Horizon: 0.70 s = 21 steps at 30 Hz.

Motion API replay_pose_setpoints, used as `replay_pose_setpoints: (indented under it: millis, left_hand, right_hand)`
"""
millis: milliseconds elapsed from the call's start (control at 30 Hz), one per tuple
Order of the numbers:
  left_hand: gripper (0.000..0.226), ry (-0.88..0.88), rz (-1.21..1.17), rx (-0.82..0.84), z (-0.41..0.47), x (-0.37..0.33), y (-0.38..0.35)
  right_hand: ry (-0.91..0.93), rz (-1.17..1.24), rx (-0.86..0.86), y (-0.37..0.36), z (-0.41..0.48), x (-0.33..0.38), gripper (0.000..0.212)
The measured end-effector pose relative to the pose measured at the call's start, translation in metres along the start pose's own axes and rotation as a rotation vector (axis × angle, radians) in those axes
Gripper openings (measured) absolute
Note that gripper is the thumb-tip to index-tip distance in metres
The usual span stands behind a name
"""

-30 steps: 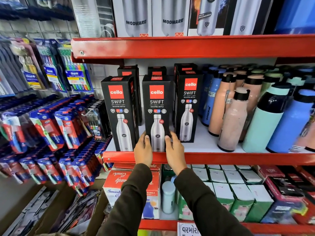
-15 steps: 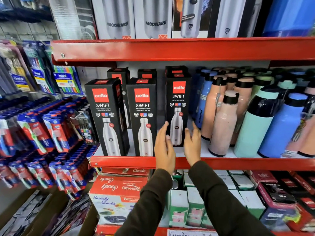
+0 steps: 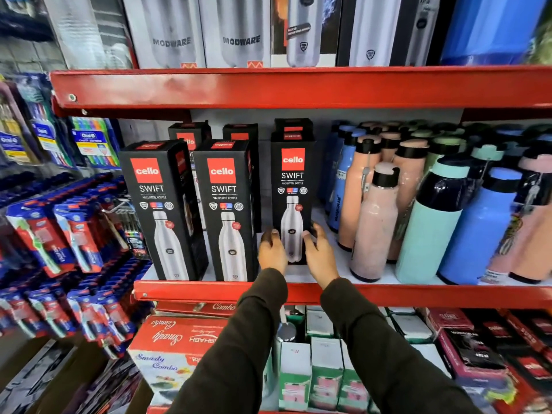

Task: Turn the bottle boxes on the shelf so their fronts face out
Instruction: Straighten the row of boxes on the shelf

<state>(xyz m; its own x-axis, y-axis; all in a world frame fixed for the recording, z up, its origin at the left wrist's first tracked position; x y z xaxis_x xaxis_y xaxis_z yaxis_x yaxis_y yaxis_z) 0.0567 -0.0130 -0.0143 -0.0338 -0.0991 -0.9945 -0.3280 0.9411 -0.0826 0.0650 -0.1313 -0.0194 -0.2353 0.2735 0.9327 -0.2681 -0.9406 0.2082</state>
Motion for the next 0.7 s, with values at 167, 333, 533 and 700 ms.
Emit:
replay_pose_setpoints:
  millis: [167, 333, 533, 700]
  left_hand:
    - [0.039, -0.068, -0.01, -0.068, -0.012, 0.006, 0.003]
    - [0.036, -0.115, -0.007, -0.079, -0.03, 0.013, 0.01]
    - [0.033, -0.169, 0.011, -0.066, -0.052, 0.016, 0.019]
    - [0.034, -0.202, 0.039, -0.035, -0.06, 0.018, 0.024]
  right_hand:
    - [0.039, 0.01, -0.03, 0.007, -0.01, -0.003, 0.037]
    - [0.082, 0.039, -0.035, 0.015, -0.031, -0.005, 0.035]
    - [0.124, -0.007, -0.036, 0.019, -0.046, -0.01, 0.029]
    - [0.135, -0.013, -0.048, 0.022, -0.057, -0.009, 0.029]
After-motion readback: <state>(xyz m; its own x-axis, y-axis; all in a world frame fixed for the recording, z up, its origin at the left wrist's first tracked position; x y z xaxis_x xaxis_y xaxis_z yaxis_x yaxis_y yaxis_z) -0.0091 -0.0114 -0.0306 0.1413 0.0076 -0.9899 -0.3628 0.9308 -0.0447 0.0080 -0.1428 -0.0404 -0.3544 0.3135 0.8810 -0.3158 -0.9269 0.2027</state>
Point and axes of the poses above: each hand's wrist, its own z-axis towards the middle knuckle, its own y-axis out of the back of the hand, x = y × z, the point moved 4 cm from there along z, towards the middle knuckle, and after that the axes turned 2 degrees about y, right-handed, at the moved point
